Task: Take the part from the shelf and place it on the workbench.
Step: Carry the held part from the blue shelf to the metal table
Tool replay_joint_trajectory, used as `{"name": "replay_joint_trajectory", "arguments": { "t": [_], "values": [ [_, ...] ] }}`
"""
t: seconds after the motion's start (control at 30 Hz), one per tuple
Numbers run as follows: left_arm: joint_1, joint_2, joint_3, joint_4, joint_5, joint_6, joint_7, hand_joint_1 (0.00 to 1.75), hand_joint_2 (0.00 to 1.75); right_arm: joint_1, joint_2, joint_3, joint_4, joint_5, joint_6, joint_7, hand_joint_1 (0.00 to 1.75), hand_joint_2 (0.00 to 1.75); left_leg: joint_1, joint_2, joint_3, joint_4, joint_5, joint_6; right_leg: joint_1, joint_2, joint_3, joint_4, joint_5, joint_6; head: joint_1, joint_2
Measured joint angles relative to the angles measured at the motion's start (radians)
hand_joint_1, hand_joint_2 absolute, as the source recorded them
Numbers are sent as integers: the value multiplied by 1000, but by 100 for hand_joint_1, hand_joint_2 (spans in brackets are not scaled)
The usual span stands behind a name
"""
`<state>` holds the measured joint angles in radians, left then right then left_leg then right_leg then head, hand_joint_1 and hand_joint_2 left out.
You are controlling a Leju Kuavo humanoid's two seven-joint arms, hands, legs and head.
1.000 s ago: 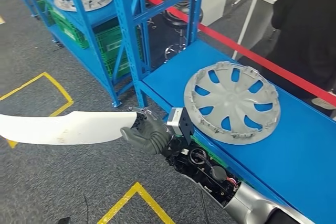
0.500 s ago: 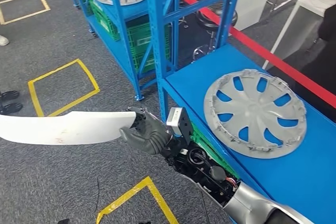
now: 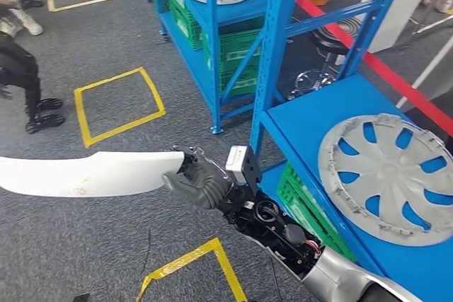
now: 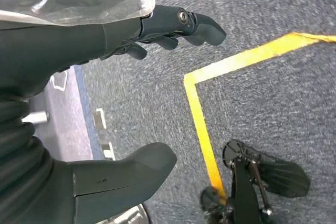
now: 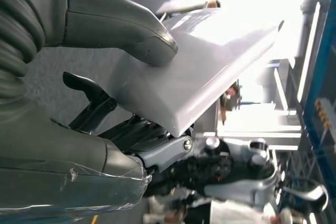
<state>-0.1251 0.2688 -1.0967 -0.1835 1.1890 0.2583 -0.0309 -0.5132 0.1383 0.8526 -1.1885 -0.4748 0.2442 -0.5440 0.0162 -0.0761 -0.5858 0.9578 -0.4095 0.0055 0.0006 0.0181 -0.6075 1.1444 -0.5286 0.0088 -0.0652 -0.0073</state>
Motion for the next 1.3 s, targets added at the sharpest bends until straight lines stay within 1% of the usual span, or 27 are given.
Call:
{"name": "replay_joint_trajectory", "arguments": {
  "t": [0.07,0.1,0.13,0.17,0.2,0.27,0.33,0.37,0.4,0.43,0.47,0.53,0.57,0.63,0.7,0.77,0.83,0.87,0.9,0.93,0.97,1.0,1.07,1.13,1.2,1.23,1.3],
  "values": [
    [-2,0,0,0,2,1,0,0,175,-2,0,0,1,4,5,-1,175,175,0,-23,-1,2,1,-4,-1,45,57,-134,58,-9,0,0],
    [-3,0,0,0,4,1,0,0,175,-3,0,0,3,6,7,-2,175,175,1,-34,-4,1,3,-8,0,60,71,-168,68,-10,0,0],
    [-2,0,0,0,4,1,-1,0,175,-4,1,0,4,8,10,-2,175,175,3,-44,-7,-1,6,-14,1,62,75,-180,67,-10,0,0],
    [0,1,0,0,4,0,-2,0,175,-5,3,1,5,11,12,-2,175,175,5,-56,-9,-5,10,-21,1,52,77,-186,70,-11,0,0],
    [2,1,0,0,3,-2,-3,0,175,-5,5,1,6,14,14,-2,175,175,6,-54,-11,-5,11,-26,1,41,81,-193,73,-15,1,0],
    [3,1,0,0,-3,-5,-6,0,175,-6,11,2,8,23,14,-1,175,175,4,-8,-31,34,-15,-34,-2,17,90,-209,82,-25,-1,0],
    [-4,-1,0,0,-8,-7,-7,0,175,-5,15,3,11,31,14,1,175,175,3,48,-90,158,-80,-42,0,-10,92,-215,85,-30,-4,0],
    [-7,-2,0,0,-10,-7,-8,0,175,-3,15,4,14,34,14,2,175,175,4,58,-124,228,-110,-47,1,-25,92,-215,85,-31,-4,0],
    [-9,-3,0,0,-11,-8,-8,0,175,-1,15,5,17,38,14,3,175,175,6,62,-147,276,-124,-51,2,-39,91,-215,84,-31,-4,0],
    [-9,-4,0,0,-13,-8,-8,0,175,1,15,6,20,40,14,3,175,175,7,65,-151,287,-120,-54,2,-52,90,-214,83,-31,-4,0],
    [-9,-4,0,0,-14,-8,-8,0,175,2,16,7,22,41,14,4,175,175,9,70,-132,254,-98,-56,2,-63,91,-214,81,-30,-4,0],
    [-11,-4,0,0,-16,-9,-8,0,175,2,18,8,23,44,14,4,175,175,7,104,-50,105,-36,-56,4,-83,93,-210,75,-23,-4,0],
    [-13,-4,0,0,-17,-10,-8,0,175,1,19,9,24,46,15,5,175,175,5,120,-16,41,-15,-51,7,-91,94,-208,71,-18,-3,0],
    [-16,-4,0,0,-17,-11,-7,0,175,1,23,11,25,53,16,7,175,175,0,132,8,-9,-5,-37,14,-104,96,-204,65,-9,-1,0],
    [-15,-4,0,0,-16,-12,-5,0,175,1,27,14,28,60,18,9,175,175,0,110,6,-8,-3,-24,13,-117,98,-202,58,-1,1,0],
    [-15,-3,0,0,-14,-13,-4,0,175,0,31,18,31,66,22,9,175,175,2,92,8,-11,-2,-13,7,-91,85,-161,27,9,1,0],
    [-16,-3,0,0,-10,-14,-4,0,175,0,35,21,36,72,27,9,175,175,3,75,9,-12,-1,-5,2,-45,31,-35,-38,16,1,0],
    [-16,-3,0,0,-8,-15,-5,0,175,0,36,22,40,74,29,9,175,175,2,65,9,-12,-1,-3,2,-33,-7,43,-70,16,1,0],
    [-15,-3,0,0,-6,-16,-7,0,175,0,36,24,45,76,32,9,175,175,1,52,9,-11,-1,-2,2,-27,-37,102,-87,16,1,0],
    [-14,-3,0,0,-4,-17,-8,0,175,0,37,26,51,76,34,9,175,175,1,39,9,-11,-1,-1,2,-24,-52,127,-84,14,1,0],
    [-13,-3,0,0,-2,-17,-10,0,175,0,38,27,55,76,36,8,175,175,0,25,10,-11,-1,-1,2,-20,-47,106,-61,11,1,0],
    [-12,-3,0,0,-1,-17,-10,0,175,-2,40,29,59,76,37,8,175,175,0,11,11,-10,-1,-1,2,-12,-23,48,-22,7,1,0],
    [-11,-4,0,0,1,-17,-11,0,175,-6,44,33,64,76,38,7,175,175,1,-15,10,-8,0,-4,0,30,42,-103,50,-2,1,0],
    [-10,-5,0,0,1,-17,-12,0,175,-10,47,35,69,76,38,7,175,175,3,-37,3,-8,4,-13,0,59,73,-180,73,-7,1,0],
    [-5,-3,0,0,2,-17,-12,0,175,-12,51,37,73,76,40,5,175,175,6,-56,-2,-13,10,-27,1,46,77,-191,75,-13,2,0],
    [-1,-3,0,0,3,-17,-12,0,175,-13,54,38,75,76,42,4,175,175,7,-48,-6,-10,8,-32,0,35,80,-198,79,-19,2,0],
    [2,-4,0,-1,5,-17,-12,0,175,-18,61,39,80,76,49,0,175,175,5,3,-37,52,-31,-41,-2,10,86,-213,88,-30,0,0]
  ]
}}
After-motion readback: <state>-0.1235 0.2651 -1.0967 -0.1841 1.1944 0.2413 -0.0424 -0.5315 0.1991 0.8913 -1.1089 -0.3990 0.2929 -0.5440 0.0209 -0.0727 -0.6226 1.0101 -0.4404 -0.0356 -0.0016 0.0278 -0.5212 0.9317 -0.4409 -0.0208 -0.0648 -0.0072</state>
